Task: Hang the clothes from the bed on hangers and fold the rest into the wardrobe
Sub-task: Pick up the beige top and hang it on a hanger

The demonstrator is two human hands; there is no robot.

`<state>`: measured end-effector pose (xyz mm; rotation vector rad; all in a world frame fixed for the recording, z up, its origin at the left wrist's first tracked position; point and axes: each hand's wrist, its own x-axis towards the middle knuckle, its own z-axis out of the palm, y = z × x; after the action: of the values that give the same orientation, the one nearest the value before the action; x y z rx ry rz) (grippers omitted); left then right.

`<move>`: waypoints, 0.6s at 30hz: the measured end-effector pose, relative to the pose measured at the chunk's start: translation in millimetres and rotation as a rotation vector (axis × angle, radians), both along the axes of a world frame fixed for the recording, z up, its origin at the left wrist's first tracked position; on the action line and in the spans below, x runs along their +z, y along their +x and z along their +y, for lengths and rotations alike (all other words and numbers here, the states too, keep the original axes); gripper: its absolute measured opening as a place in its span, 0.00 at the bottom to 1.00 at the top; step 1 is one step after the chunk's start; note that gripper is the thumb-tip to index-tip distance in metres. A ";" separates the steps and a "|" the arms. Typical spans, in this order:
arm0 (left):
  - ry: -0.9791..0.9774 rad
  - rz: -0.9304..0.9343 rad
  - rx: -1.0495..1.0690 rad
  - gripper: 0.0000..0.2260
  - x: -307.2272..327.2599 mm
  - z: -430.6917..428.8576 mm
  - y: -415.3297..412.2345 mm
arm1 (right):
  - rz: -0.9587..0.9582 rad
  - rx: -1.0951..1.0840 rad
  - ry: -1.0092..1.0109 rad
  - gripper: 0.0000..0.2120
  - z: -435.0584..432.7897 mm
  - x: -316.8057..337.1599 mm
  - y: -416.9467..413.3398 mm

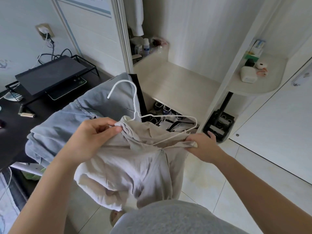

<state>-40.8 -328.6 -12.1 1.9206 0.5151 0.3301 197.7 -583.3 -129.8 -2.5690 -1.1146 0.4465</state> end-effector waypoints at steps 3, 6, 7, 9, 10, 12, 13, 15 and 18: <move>0.023 0.032 0.014 0.09 -3.5 2.4 -2.4 | -0.041 -0.009 0.071 0.03 0.6 6.7 7.7; 0.016 0.086 -0.015 0.12 -5.9 5.1 -4.1 | -0.044 -0.011 0.169 0.03 0.5 13.3 14.4; 0.023 0.110 -0.026 0.12 -6.7 6.3 -4.5 | -0.047 -0.018 0.199 0.04 0.3 15.6 15.4; 0.043 0.145 -0.042 0.10 -8.6 8.0 -3.4 | -0.050 -0.033 0.283 0.04 0.7 22.2 15.7; 0.055 0.161 -0.049 0.09 -9.7 8.1 -2.0 | -0.032 -0.030 0.339 0.05 1.9 27.8 14.6; 0.085 0.197 -0.059 0.07 -12.8 5.9 2.9 | 0.037 0.000 0.426 0.09 6.9 44.5 8.5; 0.101 0.207 -0.067 0.07 -14.7 3.2 6.2 | 0.073 0.032 0.443 0.10 10.6 53.9 3.7; 0.135 0.206 -0.084 0.06 -18.0 -5.1 14.6 | 0.152 0.096 0.432 0.13 19.8 69.7 -7.7; 0.206 0.190 -0.093 0.08 -21.8 -21.1 28.6 | 0.245 0.185 0.457 0.13 35.3 83.7 -29.0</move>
<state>-12.2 -349.8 -33.9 2.1822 0.5302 0.1454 168.7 -547.9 -46.1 -1.9723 -1.2051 0.4702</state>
